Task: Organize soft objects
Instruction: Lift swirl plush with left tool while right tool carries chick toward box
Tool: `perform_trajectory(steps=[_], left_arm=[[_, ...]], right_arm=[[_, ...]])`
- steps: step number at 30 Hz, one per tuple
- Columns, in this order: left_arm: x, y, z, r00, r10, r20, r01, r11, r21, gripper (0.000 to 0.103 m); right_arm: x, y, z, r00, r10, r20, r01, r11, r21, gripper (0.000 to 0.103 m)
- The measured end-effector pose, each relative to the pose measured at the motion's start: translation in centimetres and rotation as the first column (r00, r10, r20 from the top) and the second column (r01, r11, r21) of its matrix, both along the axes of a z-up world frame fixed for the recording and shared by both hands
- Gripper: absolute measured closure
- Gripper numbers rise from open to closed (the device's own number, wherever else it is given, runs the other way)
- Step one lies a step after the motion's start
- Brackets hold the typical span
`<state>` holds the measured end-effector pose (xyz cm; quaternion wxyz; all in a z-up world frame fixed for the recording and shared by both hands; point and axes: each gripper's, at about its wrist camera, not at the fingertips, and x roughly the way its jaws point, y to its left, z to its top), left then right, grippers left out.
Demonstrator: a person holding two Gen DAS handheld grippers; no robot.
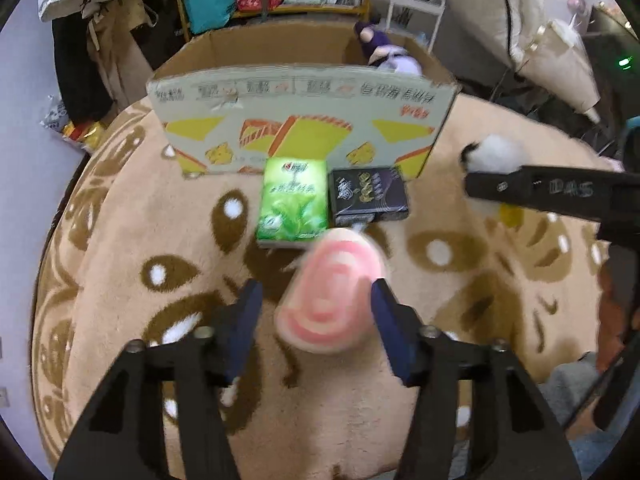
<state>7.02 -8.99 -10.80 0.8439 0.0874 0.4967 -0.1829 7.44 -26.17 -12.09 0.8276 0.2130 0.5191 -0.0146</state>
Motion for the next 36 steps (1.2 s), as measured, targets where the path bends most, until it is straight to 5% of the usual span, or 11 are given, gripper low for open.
perform_trajectory(steps=[6,14,16,21,30,36], left_arm=[[-0.7,-2.1,-0.8,0.996,-0.086,-0.005,0.087,0.995,0.046,0.036],[-0.3,-3.8,-3.1,0.995,-0.095,0.006,0.092,0.980,0.174,0.037],[0.0,-3.5,-3.3,0.997,-0.078,0.010,0.075,0.982,0.174,0.053],[0.5,-2.4,-3.4,0.999,-0.040,-0.023,0.042,0.989,0.143,0.073],[0.2,-1.0,-1.9,1.000,-0.003,-0.023,0.005,0.996,0.088,0.082],[-1.6,0.3,2.1,0.985,0.070,0.159,-0.077,0.996,0.036,0.082]], right_arm=[[0.1,0.0,-0.2,1.000,0.000,-0.009,0.000,1.000,0.002,0.068],[0.2,0.2,-0.2,1.000,0.010,-0.012,-0.010,1.000,-0.004,0.068],[0.3,0.2,-0.2,1.000,0.010,-0.013,-0.010,1.000,-0.006,0.068],[0.3,0.2,-0.3,1.000,0.010,-0.015,-0.010,1.000,-0.007,0.068],[-0.4,0.5,2.6,0.991,0.039,0.127,-0.036,0.999,-0.027,0.068],[-1.0,1.4,4.6,0.975,0.074,0.209,-0.069,0.997,-0.034,0.068]])
